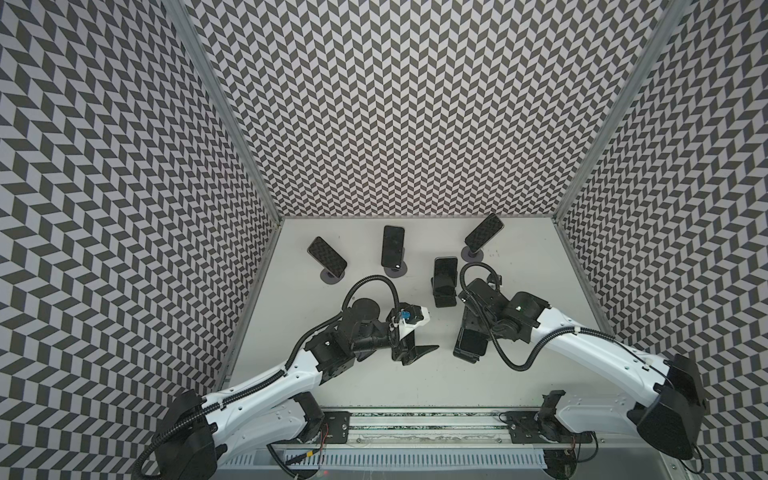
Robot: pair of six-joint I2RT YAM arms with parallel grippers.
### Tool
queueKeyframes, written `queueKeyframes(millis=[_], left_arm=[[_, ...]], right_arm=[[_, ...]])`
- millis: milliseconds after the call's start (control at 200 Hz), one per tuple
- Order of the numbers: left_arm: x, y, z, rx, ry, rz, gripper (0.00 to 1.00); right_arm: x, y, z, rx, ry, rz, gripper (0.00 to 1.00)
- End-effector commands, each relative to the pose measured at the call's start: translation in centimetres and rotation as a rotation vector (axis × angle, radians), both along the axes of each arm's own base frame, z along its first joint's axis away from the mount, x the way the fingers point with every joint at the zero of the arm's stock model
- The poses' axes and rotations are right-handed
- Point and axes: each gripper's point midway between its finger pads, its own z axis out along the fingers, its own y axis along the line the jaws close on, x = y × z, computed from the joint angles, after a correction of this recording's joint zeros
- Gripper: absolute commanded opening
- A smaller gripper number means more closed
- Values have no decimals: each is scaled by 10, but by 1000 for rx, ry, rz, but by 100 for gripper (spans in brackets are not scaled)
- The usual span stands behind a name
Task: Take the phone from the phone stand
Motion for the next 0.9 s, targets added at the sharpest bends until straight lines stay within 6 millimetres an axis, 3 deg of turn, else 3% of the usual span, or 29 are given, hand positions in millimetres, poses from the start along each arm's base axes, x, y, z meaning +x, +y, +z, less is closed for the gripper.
queueKeyframes(millis=[0, 355, 576, 671, 846, 891], left_arm=[[1, -7, 22, -43, -35, -14, 84], [7, -13, 23, -48, -40, -9, 84], [10, -17, 22, -49, -33, -9, 84], [11, -18, 22, -54, -31, -8, 84], [11, -21, 20, -53, -24, -13, 84], [11, -21, 19, -52, -23, -15, 84]], right_arm=[[7, 3, 11, 31, -61, 8, 43], [7, 3, 18, 28, -81, 52, 32], [7, 4, 22, 34, -98, 79, 30], [7, 5, 23, 35, -104, 96, 21], [5, 5, 26, 43, -107, 109, 21], [4, 5, 26, 47, -107, 112, 17]])
